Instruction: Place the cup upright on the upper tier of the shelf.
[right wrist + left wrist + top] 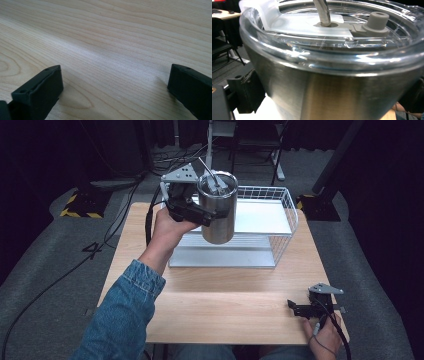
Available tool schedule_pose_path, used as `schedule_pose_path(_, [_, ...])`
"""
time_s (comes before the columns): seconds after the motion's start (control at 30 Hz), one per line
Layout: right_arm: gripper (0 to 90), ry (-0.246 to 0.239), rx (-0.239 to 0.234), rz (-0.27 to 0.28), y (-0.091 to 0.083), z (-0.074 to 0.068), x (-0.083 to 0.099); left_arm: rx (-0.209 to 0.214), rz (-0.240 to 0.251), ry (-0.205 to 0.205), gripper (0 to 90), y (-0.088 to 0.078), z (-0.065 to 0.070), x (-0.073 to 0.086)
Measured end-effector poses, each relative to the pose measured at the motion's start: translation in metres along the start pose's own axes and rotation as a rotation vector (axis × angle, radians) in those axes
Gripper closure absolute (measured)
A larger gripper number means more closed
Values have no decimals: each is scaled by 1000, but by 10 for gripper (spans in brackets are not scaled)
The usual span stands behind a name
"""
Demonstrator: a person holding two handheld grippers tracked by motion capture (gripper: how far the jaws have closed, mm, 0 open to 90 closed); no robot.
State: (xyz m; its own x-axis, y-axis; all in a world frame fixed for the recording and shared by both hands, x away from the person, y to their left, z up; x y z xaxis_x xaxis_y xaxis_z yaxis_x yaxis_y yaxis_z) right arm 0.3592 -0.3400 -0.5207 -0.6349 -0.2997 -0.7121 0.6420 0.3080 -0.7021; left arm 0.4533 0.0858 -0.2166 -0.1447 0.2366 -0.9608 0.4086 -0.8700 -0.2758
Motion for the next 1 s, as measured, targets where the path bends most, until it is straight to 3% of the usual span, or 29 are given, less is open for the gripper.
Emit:
schedule_pose_path(0.53, [2,1,0,1,0,0,0,-77,8,-62,37,21,-40,-15])
schedule_pose_path(0.77, [2,0,-1,1,0,0,0,-97,21,-58,37,28,-53,-14])
schedule_pose_path(1.0, [2,1,-1,1,0,0,0,-137,-5,-63,37,35,-70,-9])
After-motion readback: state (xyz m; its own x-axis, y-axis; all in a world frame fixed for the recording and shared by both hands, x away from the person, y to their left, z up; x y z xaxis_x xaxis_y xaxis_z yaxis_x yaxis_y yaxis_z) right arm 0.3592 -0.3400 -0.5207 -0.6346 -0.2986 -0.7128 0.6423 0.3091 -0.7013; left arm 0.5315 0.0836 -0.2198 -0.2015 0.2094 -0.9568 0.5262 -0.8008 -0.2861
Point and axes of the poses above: each handheld gripper's, and its own axes: y roughly forward along the jaws, x roughly out of its underside, z roughly to its right, the point moved 2 cm from there along y, roughly forward along the jaws, and after that the axes turned 1 degree about -x, right-handed, at the moved point
